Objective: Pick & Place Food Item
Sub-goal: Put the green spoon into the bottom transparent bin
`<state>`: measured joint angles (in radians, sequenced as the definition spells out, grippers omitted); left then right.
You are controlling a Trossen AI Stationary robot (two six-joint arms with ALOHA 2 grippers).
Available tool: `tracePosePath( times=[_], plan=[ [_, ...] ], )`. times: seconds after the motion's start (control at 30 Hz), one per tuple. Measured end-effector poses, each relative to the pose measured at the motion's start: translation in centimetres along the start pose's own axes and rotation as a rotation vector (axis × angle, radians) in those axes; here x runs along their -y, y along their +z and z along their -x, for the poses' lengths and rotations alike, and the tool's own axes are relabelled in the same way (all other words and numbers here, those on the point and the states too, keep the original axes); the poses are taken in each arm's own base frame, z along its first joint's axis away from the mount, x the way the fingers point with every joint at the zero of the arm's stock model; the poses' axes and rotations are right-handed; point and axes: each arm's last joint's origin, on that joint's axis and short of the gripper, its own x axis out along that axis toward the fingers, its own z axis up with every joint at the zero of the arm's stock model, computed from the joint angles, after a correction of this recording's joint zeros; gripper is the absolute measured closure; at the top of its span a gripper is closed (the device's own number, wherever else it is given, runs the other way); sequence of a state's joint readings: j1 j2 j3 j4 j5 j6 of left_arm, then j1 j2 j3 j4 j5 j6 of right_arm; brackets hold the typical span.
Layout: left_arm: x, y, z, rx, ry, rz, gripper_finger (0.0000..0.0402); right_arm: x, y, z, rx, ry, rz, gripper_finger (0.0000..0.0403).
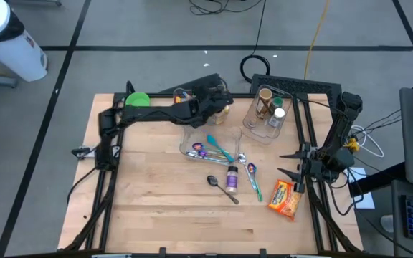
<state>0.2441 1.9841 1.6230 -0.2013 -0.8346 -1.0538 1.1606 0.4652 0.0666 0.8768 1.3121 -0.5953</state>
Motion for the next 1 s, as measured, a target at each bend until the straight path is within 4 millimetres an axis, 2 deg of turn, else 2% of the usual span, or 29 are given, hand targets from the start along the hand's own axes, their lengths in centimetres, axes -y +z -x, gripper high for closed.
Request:
tracePosePath(
  times=[0.17,0.3,0.37,0.5,0.63,0.73,0.83,1.0],
  plan=[
    [1.7,5.2,5.2,-0.033,-0.176,-0.139,0.0215,0.0,0.0,0.0,0.0,0.0,0.001,0.0202],
    [2.6,8.6,10.1,-0.1,-0.396,-0.215,0.0215,-0.1,-0.1,0.0,-0.005,0.002,0.021,0.0202],
    [2.8,9.5,12.5,-0.131,-0.491,-0.274,0.0215,-0.1,-0.2,0.0,-0.008,0.003,0.031,0.0202],
    [2.8,9.9,16.4,-0.139,-0.596,-0.417,0.0215,-0.2,-0.2,0.0,-0.009,0.004,0.038,0.0202],
    [3.2,8.7,19.2,-0.139,-0.679,-0.549,0.0215,-0.2,-0.2,0.0,-0.009,0.004,0.038,0.0202],
    [3.7,6.6,20.4,-0.16,-0.725,-0.624,0.0215,-0.1,-0.3,-0.1,-0.011,-0.003,0.074,0.0202],
    [4.1,4.2,20.8,-0.172,-0.714,-0.663,0.0215,-0.1,-0.3,-0.2,-0.012,-0.011,0.086,0.0202],
    [5.1,-0.2,20.4,-0.194,-0.723,-0.677,0.0215,0.0,-0.3,-0.3,-0.012,-0.024,0.008,0.0202]
  ],
)
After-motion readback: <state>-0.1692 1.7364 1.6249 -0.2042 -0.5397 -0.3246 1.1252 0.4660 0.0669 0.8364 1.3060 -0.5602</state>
